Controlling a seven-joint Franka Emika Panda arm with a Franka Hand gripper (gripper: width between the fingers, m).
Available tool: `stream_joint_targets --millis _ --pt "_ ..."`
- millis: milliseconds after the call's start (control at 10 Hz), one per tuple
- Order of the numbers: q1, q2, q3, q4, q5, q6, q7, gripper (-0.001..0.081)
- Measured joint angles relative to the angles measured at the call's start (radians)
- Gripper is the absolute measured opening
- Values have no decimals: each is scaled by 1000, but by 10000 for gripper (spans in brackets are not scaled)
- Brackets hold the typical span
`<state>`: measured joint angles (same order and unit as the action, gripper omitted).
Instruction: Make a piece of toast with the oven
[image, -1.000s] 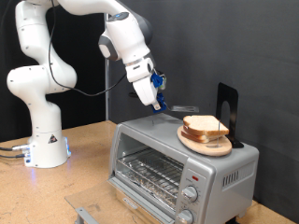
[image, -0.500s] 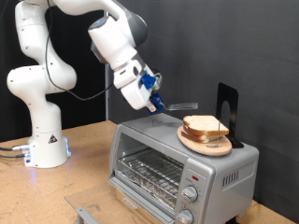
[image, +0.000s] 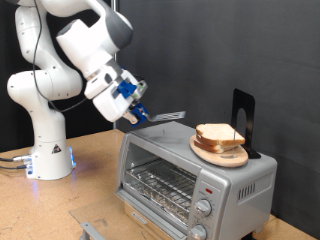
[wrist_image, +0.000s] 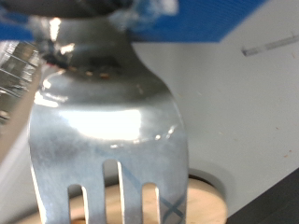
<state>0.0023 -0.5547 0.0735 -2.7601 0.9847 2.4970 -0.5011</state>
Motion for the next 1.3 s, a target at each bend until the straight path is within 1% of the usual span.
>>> stream_joint_targets --millis 100,200,300,400,500,600,700,800,900,1000,1200,1300 --pt "-9 -22 -47 -15 12 -19 -29 400" --pt "-22 -38 -84 -23 16 -28 -36 400" --pt "-28 -48 -98 -26 16 -42 -36 400" --pt "-28 -47 -94 -26 14 -42 -36 400" --pt "-34 -41 -79 -21 -44 -43 -16 400" --pt "-48 -29 -53 -2 -137 -70 44 400" --pt "-64 -9 -27 30 -229 -108 100 400" --pt "-76 14 -5 67 -296 -132 140 400" --pt "-89 38 13 110 -390 -185 172 400" --pt "-103 63 29 153 -458 -214 207 400" --pt "-119 115 62 208 -543 -214 275 400" --pt "-121 141 74 229 -554 -207 297 400"
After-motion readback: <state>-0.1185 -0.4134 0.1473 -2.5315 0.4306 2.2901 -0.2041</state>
